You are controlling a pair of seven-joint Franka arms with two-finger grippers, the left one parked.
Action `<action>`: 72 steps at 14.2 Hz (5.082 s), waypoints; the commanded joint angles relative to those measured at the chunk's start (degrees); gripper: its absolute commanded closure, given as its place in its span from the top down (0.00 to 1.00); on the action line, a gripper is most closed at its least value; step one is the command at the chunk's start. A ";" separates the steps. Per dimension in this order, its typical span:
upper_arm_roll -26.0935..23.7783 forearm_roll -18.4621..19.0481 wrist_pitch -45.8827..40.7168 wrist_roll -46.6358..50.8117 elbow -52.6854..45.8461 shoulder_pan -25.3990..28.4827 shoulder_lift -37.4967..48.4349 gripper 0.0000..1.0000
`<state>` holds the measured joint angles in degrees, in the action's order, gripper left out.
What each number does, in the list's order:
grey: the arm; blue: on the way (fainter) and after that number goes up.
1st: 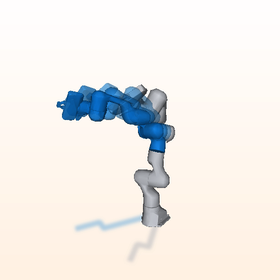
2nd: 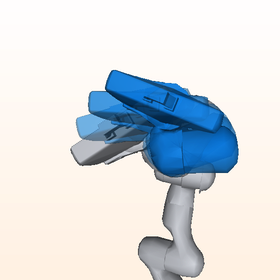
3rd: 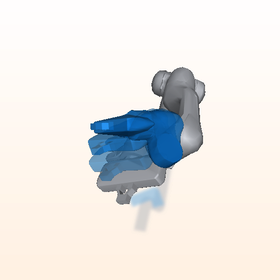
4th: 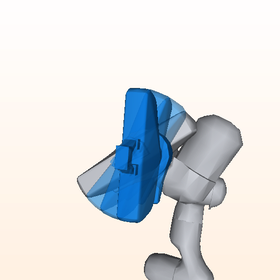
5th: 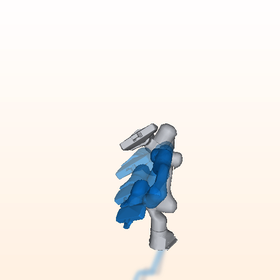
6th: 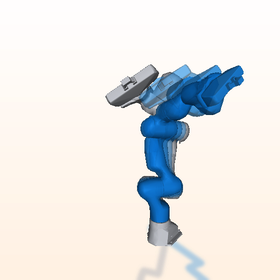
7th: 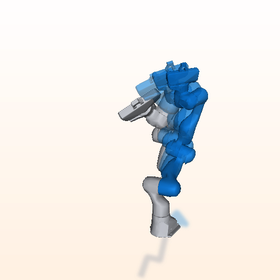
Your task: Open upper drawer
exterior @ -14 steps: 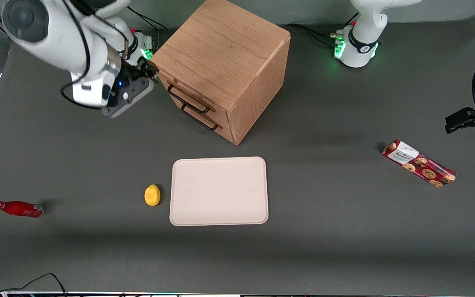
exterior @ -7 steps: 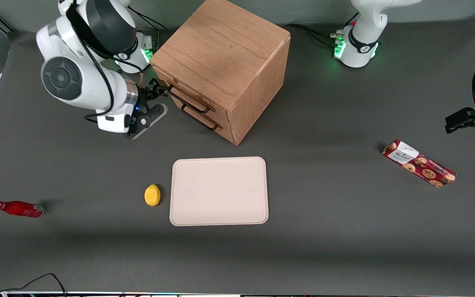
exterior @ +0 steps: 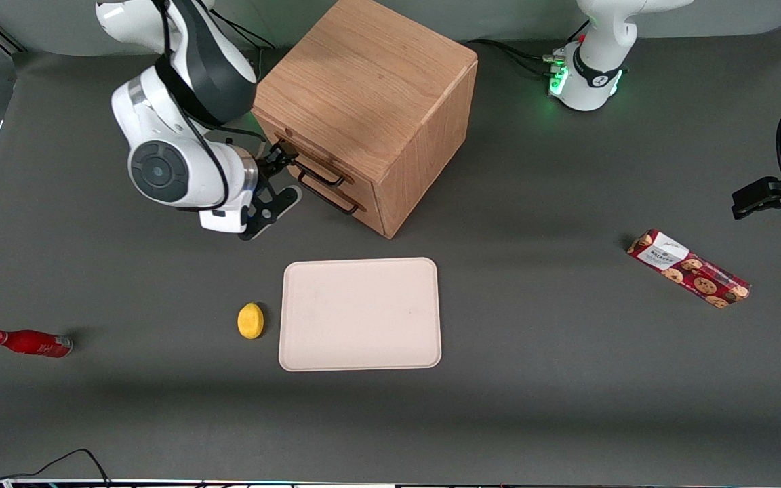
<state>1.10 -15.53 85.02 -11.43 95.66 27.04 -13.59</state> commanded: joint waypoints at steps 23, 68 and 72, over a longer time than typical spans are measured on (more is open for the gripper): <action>-2.68 -2.49 7.97 -4.57 6.47 0.47 -2.76 1.00; -2.15 6.82 11.40 -34.62 -9.87 -14.65 -15.59 1.00; -2.07 6.91 11.49 -35.68 -11.46 -15.26 -17.00 1.00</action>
<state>-0.96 -9.75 96.69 -45.53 86.80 12.32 -28.22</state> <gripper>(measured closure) 0.000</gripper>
